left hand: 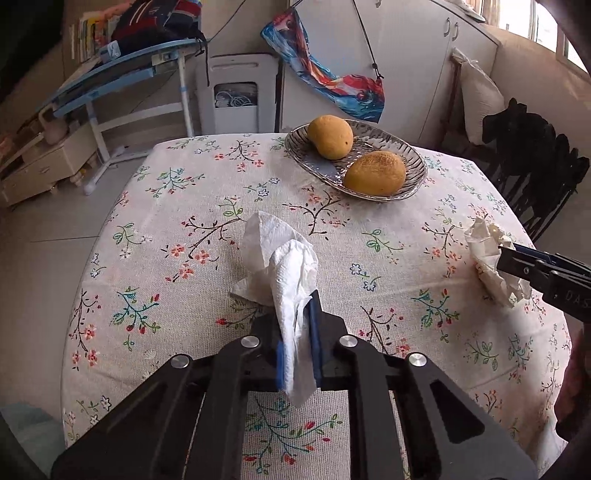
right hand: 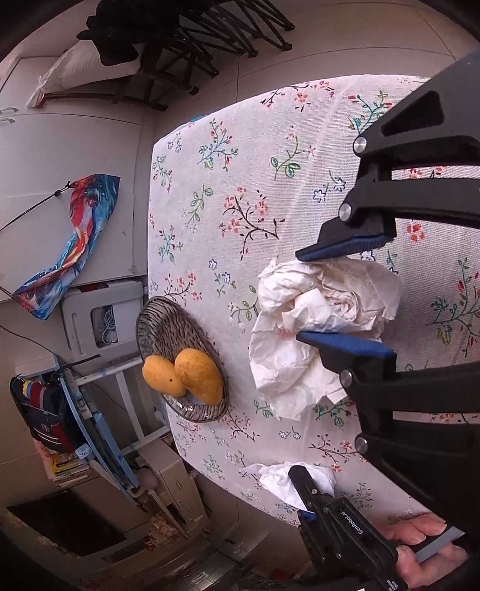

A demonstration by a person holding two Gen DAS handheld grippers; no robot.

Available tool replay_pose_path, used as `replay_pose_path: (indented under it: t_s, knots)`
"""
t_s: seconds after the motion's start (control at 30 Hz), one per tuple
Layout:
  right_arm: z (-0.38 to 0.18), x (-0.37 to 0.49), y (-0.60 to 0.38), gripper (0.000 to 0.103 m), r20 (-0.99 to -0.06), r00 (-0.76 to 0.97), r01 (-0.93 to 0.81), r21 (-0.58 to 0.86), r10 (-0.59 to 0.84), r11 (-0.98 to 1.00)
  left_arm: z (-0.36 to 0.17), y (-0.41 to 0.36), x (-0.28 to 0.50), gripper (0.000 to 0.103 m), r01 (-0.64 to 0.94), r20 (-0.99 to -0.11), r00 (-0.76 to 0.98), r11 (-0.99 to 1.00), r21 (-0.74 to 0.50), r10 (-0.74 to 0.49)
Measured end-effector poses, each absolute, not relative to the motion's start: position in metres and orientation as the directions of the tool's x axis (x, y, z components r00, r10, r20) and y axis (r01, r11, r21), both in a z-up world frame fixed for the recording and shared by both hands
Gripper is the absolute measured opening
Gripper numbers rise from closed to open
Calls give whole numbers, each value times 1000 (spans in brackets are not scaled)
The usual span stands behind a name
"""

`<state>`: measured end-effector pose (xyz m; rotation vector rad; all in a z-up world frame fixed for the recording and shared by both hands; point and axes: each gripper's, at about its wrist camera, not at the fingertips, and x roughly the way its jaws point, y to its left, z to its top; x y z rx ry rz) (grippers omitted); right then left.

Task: Collect trash
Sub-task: 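Close the left gripper on the white tissue while the right grips the crumpled paper, then carry the tissue and crumpled paper down to the yellow bucket with both grippers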

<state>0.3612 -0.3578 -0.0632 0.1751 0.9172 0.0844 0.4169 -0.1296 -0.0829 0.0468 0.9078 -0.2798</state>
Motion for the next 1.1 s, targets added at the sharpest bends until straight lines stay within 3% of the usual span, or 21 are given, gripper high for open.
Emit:
replay_pose_path:
  t_s: [0.2, 1.1]
  knots:
    - [-55, 356, -339, 36, -762, 620, -50, 198, 186, 979, -70, -124, 396, 11, 289, -746, 612, 952, -100, -264]
    - [-17, 249, -299, 36, -651, 670, -159, 343, 356, 926, -17, -77, 262, 11, 267, -687, 699, 964, -6, -197]
